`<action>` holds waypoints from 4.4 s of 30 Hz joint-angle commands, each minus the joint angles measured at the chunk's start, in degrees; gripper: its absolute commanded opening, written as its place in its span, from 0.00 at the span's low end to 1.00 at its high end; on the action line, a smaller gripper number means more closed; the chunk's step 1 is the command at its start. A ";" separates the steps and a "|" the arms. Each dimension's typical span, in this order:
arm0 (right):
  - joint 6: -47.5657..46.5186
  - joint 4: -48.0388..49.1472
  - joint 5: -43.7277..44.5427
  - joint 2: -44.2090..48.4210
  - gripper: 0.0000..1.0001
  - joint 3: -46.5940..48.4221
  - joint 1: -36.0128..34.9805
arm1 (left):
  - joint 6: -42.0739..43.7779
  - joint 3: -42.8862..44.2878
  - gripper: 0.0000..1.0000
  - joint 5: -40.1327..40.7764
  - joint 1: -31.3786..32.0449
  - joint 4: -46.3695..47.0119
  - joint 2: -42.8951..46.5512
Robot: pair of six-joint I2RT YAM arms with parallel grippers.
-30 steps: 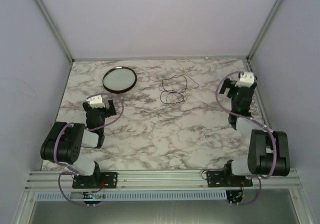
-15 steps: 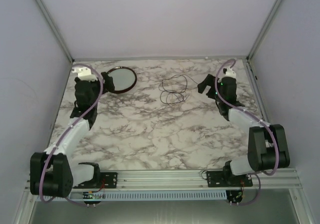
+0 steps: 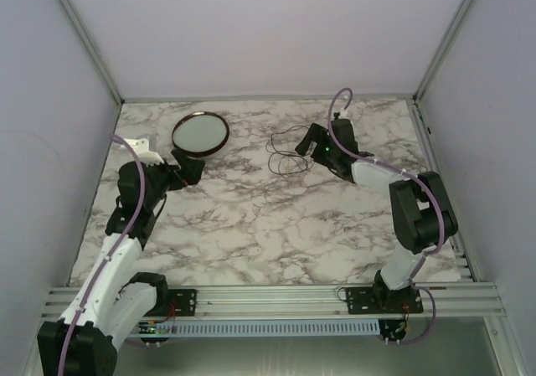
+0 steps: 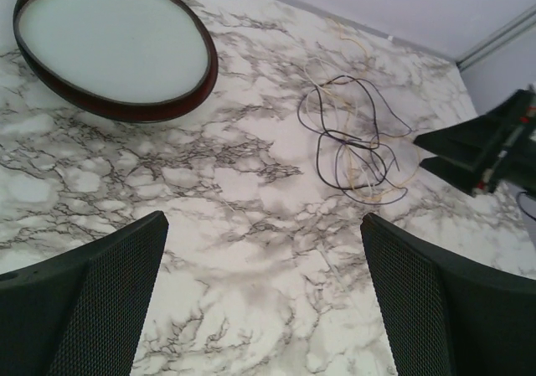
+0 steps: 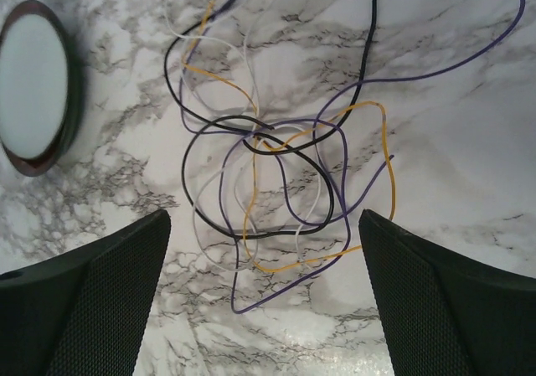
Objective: Zip-tie the wires
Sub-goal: Untie the cable at the center of the board.
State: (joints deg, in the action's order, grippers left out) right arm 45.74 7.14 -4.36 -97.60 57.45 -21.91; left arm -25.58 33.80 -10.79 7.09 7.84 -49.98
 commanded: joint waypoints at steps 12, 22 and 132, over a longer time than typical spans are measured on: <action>-9.45 -14.72 14.39 -4.96 0.71 12.63 -0.82 | -1.63 -2.40 1.00 -1.17 0.11 -4.69 5.89; -12.25 -17.27 12.53 -13.44 0.48 18.32 0.27 | -1.75 -2.08 1.00 -1.23 0.11 -3.92 4.90; -41.67 17.02 0.49 35.14 0.55 -12.86 -11.78 | -16.97 88.37 0.00 -2.06 32.83 1.40 -58.57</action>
State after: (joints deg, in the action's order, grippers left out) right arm 5.98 15.97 -4.64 -62.35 46.76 -33.69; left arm -49.30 108.77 -11.88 40.82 22.50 -106.02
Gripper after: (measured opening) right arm 0.458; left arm 0.006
